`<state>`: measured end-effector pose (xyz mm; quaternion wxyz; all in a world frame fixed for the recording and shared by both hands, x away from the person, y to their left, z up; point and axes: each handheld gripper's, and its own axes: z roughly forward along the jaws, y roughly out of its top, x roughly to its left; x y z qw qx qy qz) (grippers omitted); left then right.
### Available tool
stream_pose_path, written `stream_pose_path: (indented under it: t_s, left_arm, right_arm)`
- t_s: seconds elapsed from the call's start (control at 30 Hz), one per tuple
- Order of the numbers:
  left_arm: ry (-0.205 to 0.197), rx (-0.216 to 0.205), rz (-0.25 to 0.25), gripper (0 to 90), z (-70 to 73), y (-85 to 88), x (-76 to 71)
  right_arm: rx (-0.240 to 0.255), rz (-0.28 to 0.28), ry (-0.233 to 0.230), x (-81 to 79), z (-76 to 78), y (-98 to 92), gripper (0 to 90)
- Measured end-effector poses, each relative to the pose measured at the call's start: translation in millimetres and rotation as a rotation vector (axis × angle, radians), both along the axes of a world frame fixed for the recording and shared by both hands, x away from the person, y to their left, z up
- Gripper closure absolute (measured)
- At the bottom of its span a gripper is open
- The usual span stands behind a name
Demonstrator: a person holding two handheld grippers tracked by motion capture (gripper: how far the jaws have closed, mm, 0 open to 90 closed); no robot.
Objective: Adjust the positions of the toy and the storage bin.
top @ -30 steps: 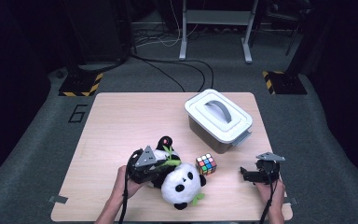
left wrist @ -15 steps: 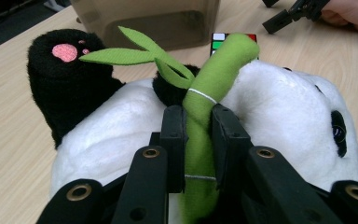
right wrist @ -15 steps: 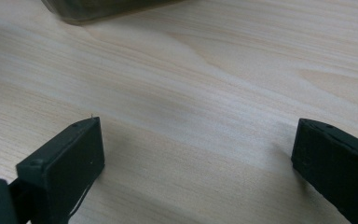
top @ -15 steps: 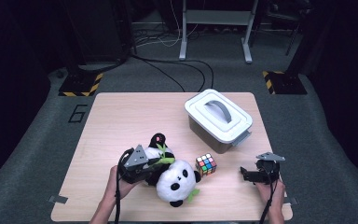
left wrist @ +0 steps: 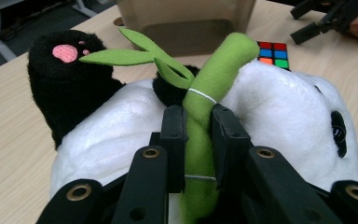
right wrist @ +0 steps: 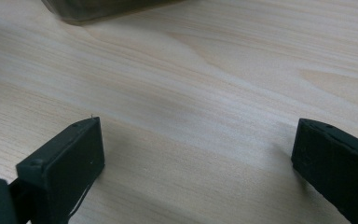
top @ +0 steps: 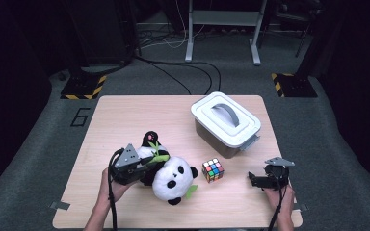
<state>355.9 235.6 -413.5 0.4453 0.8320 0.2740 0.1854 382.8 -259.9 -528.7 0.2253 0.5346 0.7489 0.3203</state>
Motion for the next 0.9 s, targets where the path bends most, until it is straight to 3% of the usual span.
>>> stream_pose_path:
  t_s: [0.27,0.53,0.9]
  left_arm:
    - [-0.02,-0.018,0.083,76.5,3.8,19.3,12.8]
    - [-0.007,-0.061,0.178,76.5,0.8,37.6,31.5]
    - [0.013,-0.1,0.268,76.7,-4.6,51.8,58.2]
  right_arm:
    - [0.001,0.001,0.0,0.0,0.0,-0.1,1.7]
    - [-0.001,0.003,0.0,0.1,0.0,-0.2,1.7]
    - [-0.001,0.0,-0.001,0.1,0.0,-0.1,1.8]
